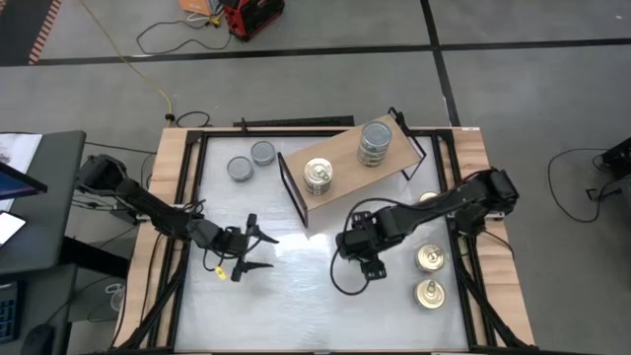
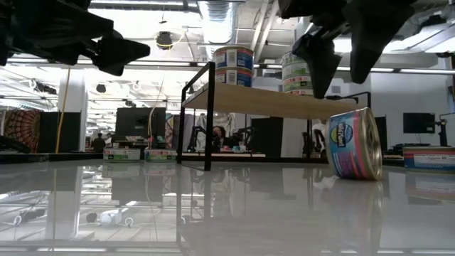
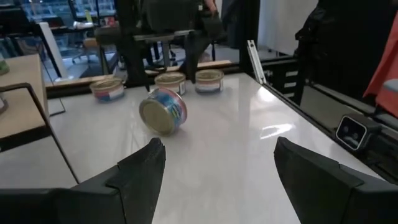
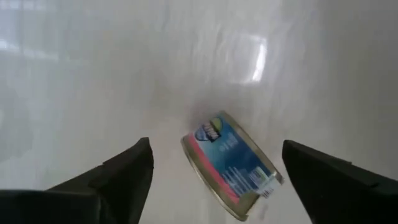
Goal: Stack canned seafood by type on shelf
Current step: Stack the blue tuna can on top of the blue tuna can
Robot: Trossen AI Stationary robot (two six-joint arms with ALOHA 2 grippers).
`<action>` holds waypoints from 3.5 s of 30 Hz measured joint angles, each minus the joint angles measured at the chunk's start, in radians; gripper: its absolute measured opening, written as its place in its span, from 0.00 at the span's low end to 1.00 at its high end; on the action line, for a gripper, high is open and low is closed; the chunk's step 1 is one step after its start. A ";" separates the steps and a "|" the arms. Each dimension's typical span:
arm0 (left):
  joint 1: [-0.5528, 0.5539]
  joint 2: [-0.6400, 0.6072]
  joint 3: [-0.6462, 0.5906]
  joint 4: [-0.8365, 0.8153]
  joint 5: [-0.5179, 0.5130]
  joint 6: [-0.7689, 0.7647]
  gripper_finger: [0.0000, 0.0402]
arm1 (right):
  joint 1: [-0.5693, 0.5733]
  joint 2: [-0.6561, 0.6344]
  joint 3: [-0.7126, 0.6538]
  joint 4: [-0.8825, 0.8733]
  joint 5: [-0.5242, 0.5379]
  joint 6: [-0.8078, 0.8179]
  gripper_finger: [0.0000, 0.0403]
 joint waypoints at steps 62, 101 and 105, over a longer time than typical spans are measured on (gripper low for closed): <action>0.000 0.000 -0.001 -0.059 0.000 -0.061 0.72 | -0.051 0.383 0.250 -0.499 -0.028 -0.501 0.54; 0.000 0.000 -0.001 -0.040 -0.055 -0.001 0.72 | -0.376 -0.257 0.251 0.035 -0.153 -0.095 0.56; -0.006 -0.011 0.004 0.019 -0.150 0.174 0.72 | -0.408 -0.262 0.251 0.089 -0.226 0.006 0.55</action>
